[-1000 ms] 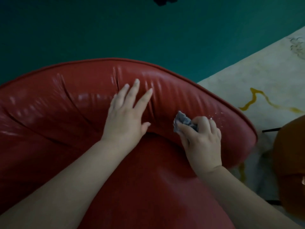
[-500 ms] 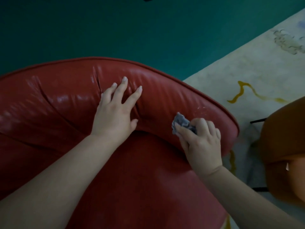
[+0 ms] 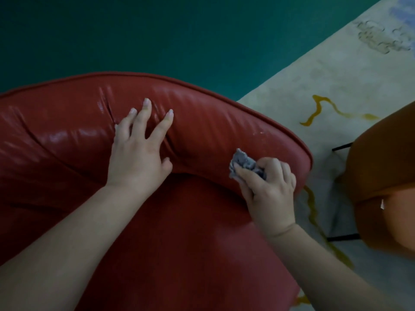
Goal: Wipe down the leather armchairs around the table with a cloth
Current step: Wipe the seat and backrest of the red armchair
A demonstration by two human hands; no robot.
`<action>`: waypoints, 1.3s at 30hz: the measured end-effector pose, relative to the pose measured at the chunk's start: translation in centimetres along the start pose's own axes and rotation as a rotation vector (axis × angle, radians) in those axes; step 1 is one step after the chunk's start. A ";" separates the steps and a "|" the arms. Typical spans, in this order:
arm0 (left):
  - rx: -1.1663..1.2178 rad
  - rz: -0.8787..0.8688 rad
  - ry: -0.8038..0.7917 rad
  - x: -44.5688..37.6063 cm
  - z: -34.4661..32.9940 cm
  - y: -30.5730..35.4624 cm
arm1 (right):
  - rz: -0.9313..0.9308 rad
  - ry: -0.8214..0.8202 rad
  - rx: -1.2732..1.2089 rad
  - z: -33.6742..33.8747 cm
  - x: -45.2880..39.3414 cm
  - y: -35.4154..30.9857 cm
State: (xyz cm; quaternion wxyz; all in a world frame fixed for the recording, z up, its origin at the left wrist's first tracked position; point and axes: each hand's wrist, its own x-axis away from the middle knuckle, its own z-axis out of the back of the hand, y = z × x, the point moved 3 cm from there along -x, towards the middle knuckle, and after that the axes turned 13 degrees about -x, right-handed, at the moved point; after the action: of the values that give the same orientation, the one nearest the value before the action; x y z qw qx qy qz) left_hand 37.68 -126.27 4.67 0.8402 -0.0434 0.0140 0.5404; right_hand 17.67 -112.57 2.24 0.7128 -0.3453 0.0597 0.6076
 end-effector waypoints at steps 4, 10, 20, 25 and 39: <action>-0.014 0.010 0.006 0.0 -0.2 0.1 | 0.028 0.112 -0.048 0.7 -3.8 -0.4; -0.026 0.017 0.011 0.0 -0.4 0.3 | -0.065 0.170 0.004 0.3 -6.0 0.9; -0.024 0.029 0.015 0.1 -0.7 0.4 | 0.039 0.141 -0.072 2.2 -2.1 1.2; -0.025 0.035 0.032 0.1 -0.7 0.5 | -0.054 0.217 0.005 1.7 -5.1 2.7; -0.018 0.068 0.051 0.0 -1.4 1.0 | 0.047 0.283 -0.074 1.4 -2.0 1.5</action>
State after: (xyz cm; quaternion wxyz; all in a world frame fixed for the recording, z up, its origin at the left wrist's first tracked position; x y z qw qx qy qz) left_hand 36.75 -126.01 3.24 0.8203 -0.0644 0.0319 0.5674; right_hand 15.36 -113.38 3.67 0.6695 -0.4523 0.1454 0.5710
